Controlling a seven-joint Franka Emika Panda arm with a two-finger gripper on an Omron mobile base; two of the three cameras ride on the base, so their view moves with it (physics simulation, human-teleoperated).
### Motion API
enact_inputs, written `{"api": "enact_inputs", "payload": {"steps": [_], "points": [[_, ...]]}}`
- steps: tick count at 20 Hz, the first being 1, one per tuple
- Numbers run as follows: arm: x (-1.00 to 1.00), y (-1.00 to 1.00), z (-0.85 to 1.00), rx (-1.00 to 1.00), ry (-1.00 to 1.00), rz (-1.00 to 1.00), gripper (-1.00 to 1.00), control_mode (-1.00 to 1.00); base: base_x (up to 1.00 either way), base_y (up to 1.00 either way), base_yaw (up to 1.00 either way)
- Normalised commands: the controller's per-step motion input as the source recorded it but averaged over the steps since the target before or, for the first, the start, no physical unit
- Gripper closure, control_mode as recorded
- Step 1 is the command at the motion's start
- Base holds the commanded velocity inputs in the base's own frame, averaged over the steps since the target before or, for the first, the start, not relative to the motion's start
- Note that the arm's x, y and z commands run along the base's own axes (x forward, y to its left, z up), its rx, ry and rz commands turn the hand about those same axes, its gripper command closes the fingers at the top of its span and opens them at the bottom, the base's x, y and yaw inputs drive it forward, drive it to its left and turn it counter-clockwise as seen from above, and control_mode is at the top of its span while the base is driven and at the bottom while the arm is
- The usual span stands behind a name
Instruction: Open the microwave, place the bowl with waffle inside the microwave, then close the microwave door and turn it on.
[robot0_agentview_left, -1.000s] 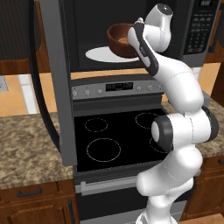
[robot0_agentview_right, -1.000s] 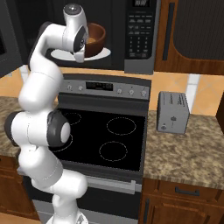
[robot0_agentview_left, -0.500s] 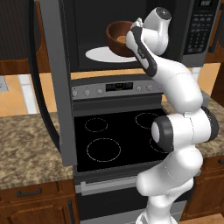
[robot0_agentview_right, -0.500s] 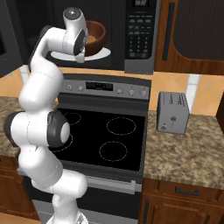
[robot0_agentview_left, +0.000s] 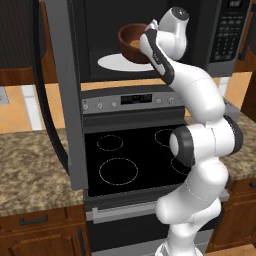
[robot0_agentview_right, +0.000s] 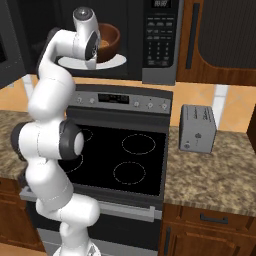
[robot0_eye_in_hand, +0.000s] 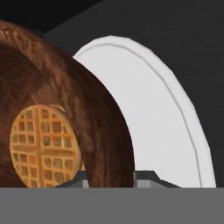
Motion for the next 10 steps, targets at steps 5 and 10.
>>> {"api": "enact_inputs", "payload": {"steps": [5,10], "points": [[0.15,0.19,-0.6,0.0,0.07,0.0,1.0,-1.0,0.0,0.0,0.0],[0.08,0.14,-0.67,0.0,0.0,0.0,1.0,-1.0,0.0,0.0,0.0]]}}
